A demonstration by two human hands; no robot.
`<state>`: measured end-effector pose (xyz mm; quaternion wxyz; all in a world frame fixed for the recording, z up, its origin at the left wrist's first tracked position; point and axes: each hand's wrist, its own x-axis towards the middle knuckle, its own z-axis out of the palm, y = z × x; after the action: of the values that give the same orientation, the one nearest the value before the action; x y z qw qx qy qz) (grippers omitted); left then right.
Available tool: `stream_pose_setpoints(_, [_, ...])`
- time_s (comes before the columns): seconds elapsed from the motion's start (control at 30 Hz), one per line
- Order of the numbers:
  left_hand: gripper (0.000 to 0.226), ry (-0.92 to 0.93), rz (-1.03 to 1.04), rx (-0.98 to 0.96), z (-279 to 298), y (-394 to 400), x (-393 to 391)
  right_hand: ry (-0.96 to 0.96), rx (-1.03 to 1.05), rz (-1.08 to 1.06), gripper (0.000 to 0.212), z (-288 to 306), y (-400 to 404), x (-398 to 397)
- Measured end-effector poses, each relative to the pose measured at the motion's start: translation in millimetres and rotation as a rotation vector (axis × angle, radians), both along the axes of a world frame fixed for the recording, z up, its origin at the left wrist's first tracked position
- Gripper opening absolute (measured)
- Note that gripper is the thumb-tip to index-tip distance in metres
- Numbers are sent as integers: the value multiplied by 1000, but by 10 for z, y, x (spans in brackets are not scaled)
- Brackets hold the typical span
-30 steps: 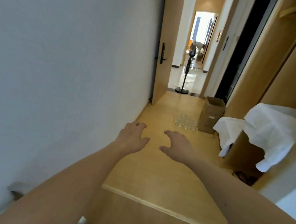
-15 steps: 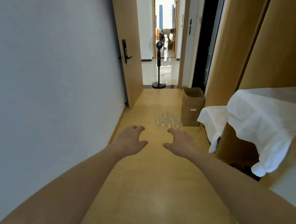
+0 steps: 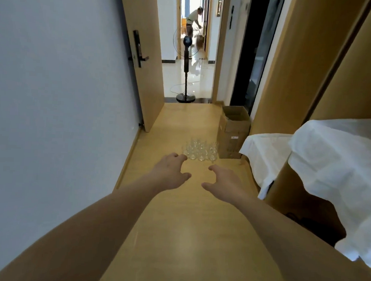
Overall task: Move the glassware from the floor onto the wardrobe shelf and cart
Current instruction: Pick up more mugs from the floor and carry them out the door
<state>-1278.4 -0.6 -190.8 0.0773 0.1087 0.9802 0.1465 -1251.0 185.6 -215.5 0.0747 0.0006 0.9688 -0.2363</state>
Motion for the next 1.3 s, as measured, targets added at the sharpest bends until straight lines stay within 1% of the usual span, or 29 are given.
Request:
stream_pose_setpoints(0.23, [64,-45,-41,65,-148,-284,-1203,-82,21,-87,68,-9,-210,-928])
stream_pose_setpoints(0.43, [65,-108,-25,99,-433,-316,-2035,-136,1,-151,66,-229,-247,-1636])
stream_pose_setpoints(0.6, [65,-150,-12,109,-637,-69,-2660,-183,-40,-182,67,-494,-25,-2233])
stream_pose_setpoints(0.77, [65,-189,2,88,-774,338,-3395,-196,-139,-223,66,-686,367,-3099])
stream_pose_setpoints(0.93, [64,-229,-8,48,-792,844,-4174,-238,-200,-246,64,-874,829,-3902])
stream_pose_setpoints(1.03, [63,-219,-10,78,-783,1140,-4645,-270,-236,-267,62,-990,1055,-4383])
stream_pose_setpoints(1.2, [64,-251,-28,81,-874,1389,-5286,-309,-229,-276,62,-1112,1206,-5066])
stream_pose_setpoints(1.3, [62,-272,2,100,-969,1403,-5749,-335,-217,-282,62,-1206,1238,-5483])
